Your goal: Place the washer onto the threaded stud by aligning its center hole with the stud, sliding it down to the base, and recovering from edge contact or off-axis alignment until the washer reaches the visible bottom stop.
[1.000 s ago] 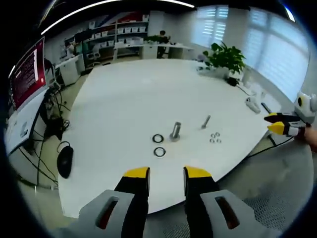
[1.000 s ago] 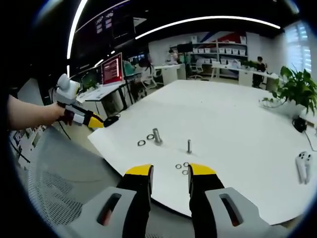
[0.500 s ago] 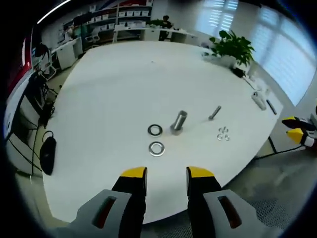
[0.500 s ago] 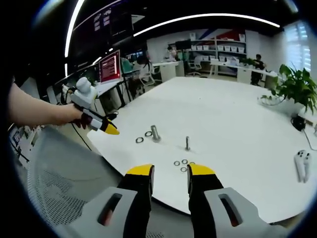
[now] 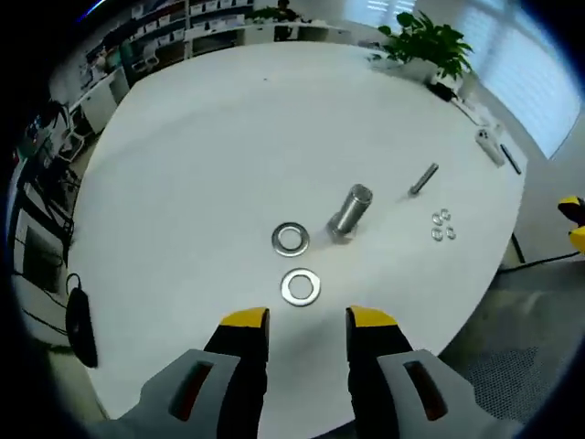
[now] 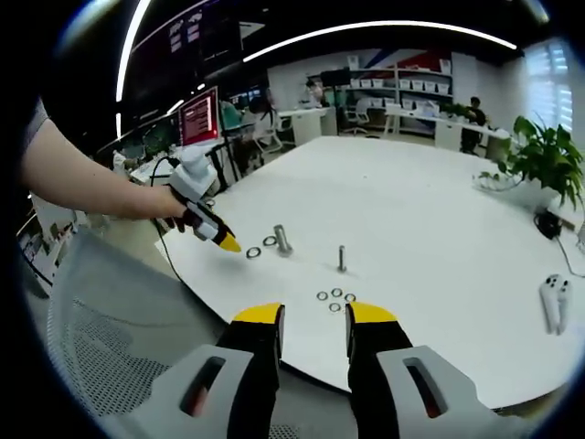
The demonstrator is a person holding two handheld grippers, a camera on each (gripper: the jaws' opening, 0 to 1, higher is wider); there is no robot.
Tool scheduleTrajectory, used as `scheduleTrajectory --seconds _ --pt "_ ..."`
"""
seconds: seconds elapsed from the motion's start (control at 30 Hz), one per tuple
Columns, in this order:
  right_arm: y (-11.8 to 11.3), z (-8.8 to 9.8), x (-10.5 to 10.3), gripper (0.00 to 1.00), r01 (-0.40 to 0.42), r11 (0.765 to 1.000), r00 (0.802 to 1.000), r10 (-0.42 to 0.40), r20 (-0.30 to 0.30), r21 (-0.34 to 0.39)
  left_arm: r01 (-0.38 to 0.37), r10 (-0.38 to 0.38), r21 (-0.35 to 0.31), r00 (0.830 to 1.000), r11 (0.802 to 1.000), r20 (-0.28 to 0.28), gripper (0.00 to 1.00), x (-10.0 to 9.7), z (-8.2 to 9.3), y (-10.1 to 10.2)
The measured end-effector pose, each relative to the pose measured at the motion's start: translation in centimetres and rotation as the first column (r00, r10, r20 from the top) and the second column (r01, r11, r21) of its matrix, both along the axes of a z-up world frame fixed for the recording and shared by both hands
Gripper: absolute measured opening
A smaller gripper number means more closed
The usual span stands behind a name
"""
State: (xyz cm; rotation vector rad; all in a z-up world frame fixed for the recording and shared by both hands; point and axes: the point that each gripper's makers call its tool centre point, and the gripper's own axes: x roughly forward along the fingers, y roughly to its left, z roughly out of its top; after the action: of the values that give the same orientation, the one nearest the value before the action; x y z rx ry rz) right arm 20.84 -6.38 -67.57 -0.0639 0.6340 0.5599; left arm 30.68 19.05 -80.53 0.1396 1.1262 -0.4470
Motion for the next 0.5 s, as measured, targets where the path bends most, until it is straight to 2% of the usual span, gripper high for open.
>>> scheduleTrajectory --seconds 0.13,0.23,0.5 --pt "-0.2 0.0 0.1 0.29 0.011 1.000 1.000 -0.011 0.001 -0.001 0.009 -0.008 0.009 1.000 1.000 -0.030 0.32 0.6 -0.8 -0.3" --pt "-0.2 0.0 0.1 0.29 0.012 1.000 1.000 -0.012 0.001 0.002 0.043 -0.041 0.036 0.998 0.998 -0.053 0.32 0.7 -1.7 -0.2" --pt "-0.3 0.1 0.1 0.29 0.015 1.000 1.000 -0.015 0.003 0.000 0.093 -0.086 0.084 0.993 0.992 -0.078 0.31 0.7 -2.9 -0.3"
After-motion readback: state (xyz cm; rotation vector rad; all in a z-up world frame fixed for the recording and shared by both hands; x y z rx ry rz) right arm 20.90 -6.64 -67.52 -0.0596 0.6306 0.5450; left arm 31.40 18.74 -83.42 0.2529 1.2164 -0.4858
